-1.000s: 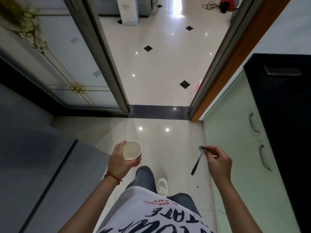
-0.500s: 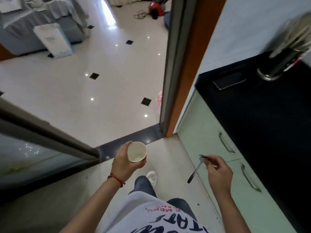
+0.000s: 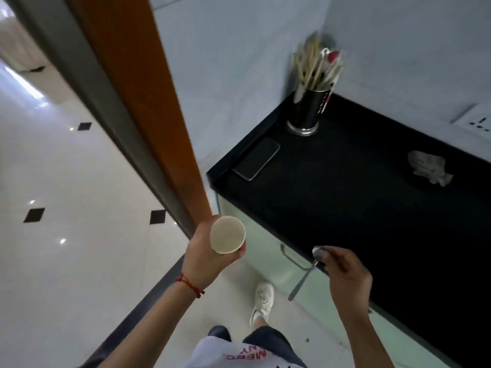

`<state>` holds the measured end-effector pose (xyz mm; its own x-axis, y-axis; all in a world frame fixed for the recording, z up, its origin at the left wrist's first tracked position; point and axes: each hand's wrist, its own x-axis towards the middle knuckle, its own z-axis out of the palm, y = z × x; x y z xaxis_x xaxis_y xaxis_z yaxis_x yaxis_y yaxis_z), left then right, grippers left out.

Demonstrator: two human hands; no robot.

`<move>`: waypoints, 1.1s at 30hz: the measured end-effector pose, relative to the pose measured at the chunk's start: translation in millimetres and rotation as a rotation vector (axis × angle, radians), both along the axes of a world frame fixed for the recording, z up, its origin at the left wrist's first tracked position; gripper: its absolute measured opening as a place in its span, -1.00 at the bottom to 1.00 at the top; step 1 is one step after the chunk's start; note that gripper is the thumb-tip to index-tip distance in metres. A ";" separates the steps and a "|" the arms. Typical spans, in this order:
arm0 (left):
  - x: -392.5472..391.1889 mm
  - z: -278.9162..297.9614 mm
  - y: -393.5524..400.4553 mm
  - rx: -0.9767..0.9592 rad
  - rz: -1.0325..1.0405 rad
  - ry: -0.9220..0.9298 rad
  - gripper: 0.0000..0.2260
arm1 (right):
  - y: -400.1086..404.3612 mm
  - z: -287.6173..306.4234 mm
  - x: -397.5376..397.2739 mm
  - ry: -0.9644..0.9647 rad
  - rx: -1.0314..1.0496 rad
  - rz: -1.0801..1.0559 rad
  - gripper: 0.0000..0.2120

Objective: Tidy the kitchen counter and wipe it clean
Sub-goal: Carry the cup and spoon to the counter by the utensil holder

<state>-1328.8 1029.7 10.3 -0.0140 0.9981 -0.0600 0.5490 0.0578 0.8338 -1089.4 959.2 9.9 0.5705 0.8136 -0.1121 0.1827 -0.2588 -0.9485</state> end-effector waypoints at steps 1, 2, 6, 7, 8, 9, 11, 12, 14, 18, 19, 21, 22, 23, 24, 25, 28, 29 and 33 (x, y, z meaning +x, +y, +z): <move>11.1 -1.5 11.7 -0.007 -0.003 -0.027 -0.38 | 13.4 1.9 8.2 -0.004 0.015 -0.013 -0.84; 20.0 -4.5 24.2 -0.023 -0.016 -0.023 -0.37 | 27.0 5.1 16.3 -0.014 0.030 -0.027 -0.85; 61.7 -2.9 72.3 -0.100 -0.139 -0.002 -0.25 | 89.3 22.9 48.9 -0.051 0.077 -0.047 -0.91; 68.5 -3.0 79.6 -0.090 -0.135 0.014 -0.26 | 103.9 27.0 54.2 -0.080 0.090 -0.038 -0.92; 74.3 -1.3 85.6 -0.050 -0.115 0.035 -0.27 | 119.0 31.4 58.8 -0.107 0.103 -0.029 -0.92; 81.0 0.4 93.5 -0.015 -0.099 0.044 -0.27 | 138.6 37.2 64.9 -0.122 0.119 -0.017 -0.91; 91.7 4.6 106.0 -0.018 -0.107 0.011 -0.24 | 175.9 49.4 73.7 -0.149 0.159 0.008 -0.91; 94.8 4.8 113.0 -0.025 -0.109 -0.003 -0.23 | 194.1 57.0 76.8 -0.171 0.194 0.017 -0.90; 101.1 7.8 123.7 -0.021 -0.103 -0.013 -0.24 | 227.7 73.2 82.7 -0.244 0.274 0.027 -0.88; 107.8 8.9 145.8 -0.038 -0.125 0.002 -0.19 | 289.6 104.7 92.6 -0.357 0.430 -0.029 -0.86; 108.4 9.3 151.4 -0.045 -0.143 0.003 -0.19 | 303.5 111.9 95.2 -0.358 0.458 -0.050 -0.87; 110.0 8.7 163.1 -0.042 -0.176 0.005 -0.21 | 328.2 125.8 98.6 -0.365 0.520 -0.081 -0.87; 111.1 8.1 168.9 -0.038 -0.193 0.006 -0.23 | 339.4 132.3 99.8 -0.368 0.550 -0.091 -0.87; 112.5 8.0 174.2 -0.040 -0.206 0.001 -0.25 | 349.8 137.9 101.1 -0.368 0.580 -0.101 -0.87; 113.7 8.0 179.6 -0.039 -0.216 -0.005 -0.27 | 359.9 142.9 101.6 -0.367 0.606 -0.110 -0.87; 114.5 7.8 184.7 -0.039 -0.224 -0.015 -0.28 | 369.2 146.6 101.6 -0.367 0.629 -0.116 -0.88; 116.0 4.1 196.0 -0.048 -0.235 -0.038 -0.27 | 392.6 148.5 99.4 -0.389 0.660 -0.110 -0.88; 116.3 3.5 198.4 -0.051 -0.236 -0.042 -0.26 | 398.8 145.9 98.1 -0.402 0.654 -0.104 -0.88; 114.7 2.1 204.0 -0.056 -0.239 -0.039 -0.26 | 417.8 127.1 94.2 -0.417 0.579 -0.060 -0.89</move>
<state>-1214.1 1233.7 12.5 0.2259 0.9678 -0.1112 0.5197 -0.0232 0.8541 -995.2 1377.0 137.0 0.5175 0.6424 0.5653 0.5616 0.2435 -0.7908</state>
